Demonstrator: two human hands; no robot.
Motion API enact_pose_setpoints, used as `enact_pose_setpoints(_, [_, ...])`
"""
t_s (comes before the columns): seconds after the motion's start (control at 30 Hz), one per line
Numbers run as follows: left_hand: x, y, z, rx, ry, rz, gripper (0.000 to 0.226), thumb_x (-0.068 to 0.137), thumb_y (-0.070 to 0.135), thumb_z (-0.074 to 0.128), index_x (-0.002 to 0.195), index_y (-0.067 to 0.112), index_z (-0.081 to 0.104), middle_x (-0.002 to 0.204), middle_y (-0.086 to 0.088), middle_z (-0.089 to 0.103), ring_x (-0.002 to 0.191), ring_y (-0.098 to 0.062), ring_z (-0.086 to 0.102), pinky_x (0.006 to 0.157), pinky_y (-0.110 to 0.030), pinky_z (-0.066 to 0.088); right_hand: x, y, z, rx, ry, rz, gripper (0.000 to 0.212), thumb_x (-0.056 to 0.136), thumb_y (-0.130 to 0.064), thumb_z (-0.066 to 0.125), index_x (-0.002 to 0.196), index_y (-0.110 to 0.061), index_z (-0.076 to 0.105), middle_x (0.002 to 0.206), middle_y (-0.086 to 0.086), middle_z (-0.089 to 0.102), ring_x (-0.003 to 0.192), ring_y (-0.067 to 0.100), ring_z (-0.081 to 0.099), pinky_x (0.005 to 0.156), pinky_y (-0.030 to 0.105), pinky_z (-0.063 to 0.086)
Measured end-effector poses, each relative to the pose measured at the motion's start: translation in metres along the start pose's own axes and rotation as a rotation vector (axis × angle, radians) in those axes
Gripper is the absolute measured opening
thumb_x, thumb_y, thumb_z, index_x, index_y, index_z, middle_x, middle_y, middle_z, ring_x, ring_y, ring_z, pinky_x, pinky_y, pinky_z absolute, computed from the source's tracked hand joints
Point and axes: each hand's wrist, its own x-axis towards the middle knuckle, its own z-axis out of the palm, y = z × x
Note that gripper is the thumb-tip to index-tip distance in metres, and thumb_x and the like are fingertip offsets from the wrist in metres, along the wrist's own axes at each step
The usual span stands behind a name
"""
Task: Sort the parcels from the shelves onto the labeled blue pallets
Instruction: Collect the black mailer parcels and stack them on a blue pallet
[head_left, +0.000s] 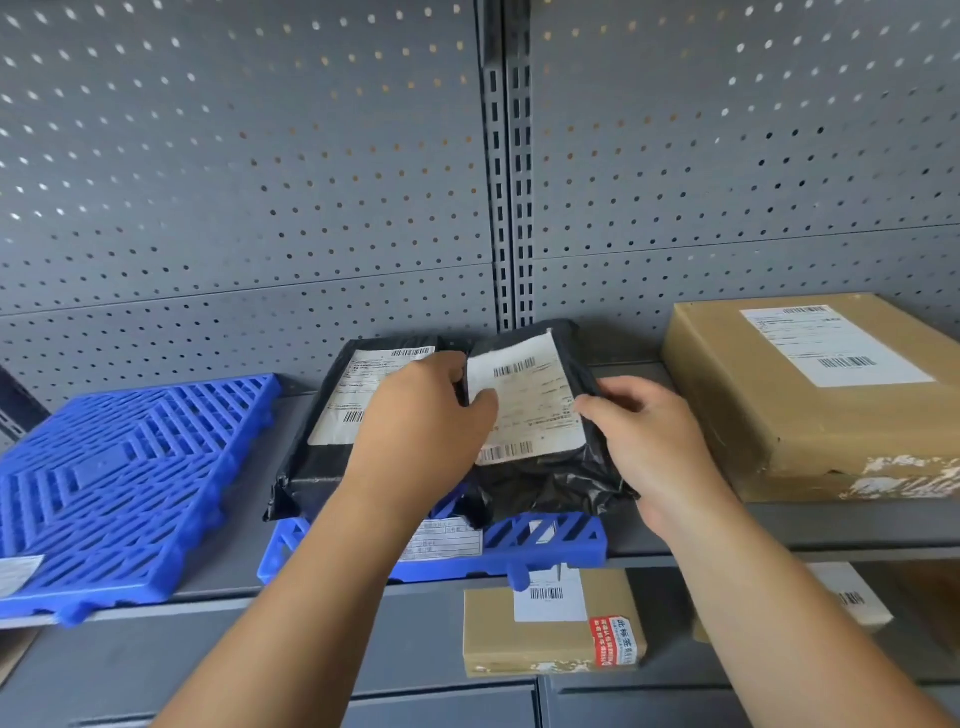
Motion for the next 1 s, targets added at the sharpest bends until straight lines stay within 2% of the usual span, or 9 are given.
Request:
enact_pose_setpoints(0.1, [-0.002, 0.001, 0.000, -0.033, 0.054, 0.021, 0.008, 0.093, 0.030, 0.064, 0.089, 0.026, 0.059, 0.082, 0.007, 0.056, 0.076, -0.017, 0.054, 0.072, -0.034, 0.052, 0.000, -0.001, -0.001, -0.092, -0.120, 0.011, 0.006, 0.095, -0.024, 0.067, 0.095, -0.025, 0.073, 0.094, -0.014, 0.077, 0.089, 0.004, 0.072, 0.071, 0.023, 0.053])
enact_pose_setpoints(0.2, [-0.006, 0.002, -0.002, -0.078, 0.065, -0.008, 0.023, 0.095, 0.030, 0.065, 0.118, 0.028, 0.070, 0.085, 0.014, 0.060, 0.087, -0.015, 0.066, 0.073, -0.020, 0.050, -0.001, -0.003, -0.005, -0.169, -0.183, -0.006, 0.012, 0.098, -0.031, 0.064, 0.109, -0.030, 0.067, 0.100, -0.022, 0.068, 0.095, -0.003, 0.064, 0.078, 0.019, 0.047])
enact_pose_setpoints(0.3, [-0.010, 0.003, -0.003, -0.072, 0.091, 0.018, 0.005, 0.094, 0.028, 0.064, 0.096, 0.031, 0.060, 0.085, 0.007, 0.059, 0.077, -0.016, 0.057, 0.069, -0.024, 0.043, -0.003, -0.003, -0.006, -0.205, -0.129, -0.042, 0.031, 0.096, -0.033, 0.065, 0.127, -0.027, 0.063, 0.115, -0.019, 0.065, 0.112, 0.004, 0.061, 0.099, 0.030, 0.048])
enact_pose_setpoints(0.33, [-0.011, 0.002, -0.002, -0.076, 0.095, 0.009, 0.004, 0.094, 0.028, 0.064, 0.097, 0.029, 0.063, 0.087, 0.006, 0.063, 0.079, -0.015, 0.059, 0.069, -0.021, 0.044, -0.004, -0.004, -0.007, -0.226, -0.120, -0.061, 0.037, 0.096, -0.034, 0.065, 0.132, -0.025, 0.061, 0.123, -0.017, 0.064, 0.118, 0.006, 0.059, 0.104, 0.034, 0.047])
enact_pose_setpoints(0.4, [-0.014, 0.003, -0.002, -0.068, 0.102, -0.011, 0.024, 0.095, 0.029, 0.065, 0.118, 0.026, 0.071, 0.103, 0.011, 0.072, 0.093, -0.008, 0.065, 0.071, -0.008, 0.043, -0.007, -0.007, -0.010, -0.262, -0.116, -0.097, 0.044, 0.095, -0.036, 0.065, 0.137, -0.025, 0.059, 0.134, -0.015, 0.061, 0.125, 0.007, 0.056, 0.110, 0.037, 0.044])
enact_pose_setpoints(0.47, [-0.017, 0.007, -0.001, -0.068, 0.110, 0.003, 0.036, 0.094, 0.031, 0.066, 0.130, 0.025, 0.068, 0.113, 0.016, 0.071, 0.101, -0.004, 0.064, 0.078, -0.010, 0.045, -0.010, -0.010, -0.013, -0.289, -0.121, -0.135, 0.044, 0.095, -0.038, 0.064, 0.138, -0.027, 0.058, 0.136, -0.014, 0.059, 0.127, 0.007, 0.055, 0.110, 0.036, 0.044])
enact_pose_setpoints(0.6, [-0.026, 0.015, 0.003, -0.092, 0.118, 0.010, 0.039, 0.094, 0.032, 0.066, 0.133, 0.027, 0.064, 0.115, 0.017, 0.069, 0.103, -0.002, 0.063, 0.090, -0.025, 0.052, -0.017, -0.015, -0.022, -0.366, -0.141, -0.198, 0.043, 0.096, -0.039, 0.062, 0.138, -0.029, 0.058, 0.138, -0.015, 0.058, 0.128, 0.007, 0.054, 0.109, 0.036, 0.044])
enact_pose_setpoints(0.83, [-0.043, 0.023, 0.017, -0.020, 0.109, 0.042, 0.037, 0.095, 0.034, 0.064, 0.132, 0.030, 0.063, 0.119, 0.018, 0.068, 0.102, -0.002, 0.061, 0.084, -0.020, 0.043, -0.035, -0.018, -0.043, -0.519, -0.138, -0.302, 0.042, 0.097, -0.040, 0.058, 0.138, -0.032, 0.055, 0.141, -0.014, 0.054, 0.130, 0.007, 0.050, 0.096, 0.025, 0.036])
enact_pose_setpoints(1.0, [-0.056, 0.025, 0.020, -0.014, 0.054, 0.135, 0.038, 0.096, 0.034, 0.063, 0.133, 0.026, 0.062, 0.129, 0.015, 0.066, 0.120, -0.003, 0.057, 0.087, -0.016, 0.037, -0.061, -0.019, -0.053, -0.639, -0.037, -0.368, 0.043, 0.097, -0.042, 0.059, 0.139, -0.031, 0.054, 0.143, -0.011, 0.053, 0.133, 0.011, 0.046, 0.097, 0.021, 0.030])
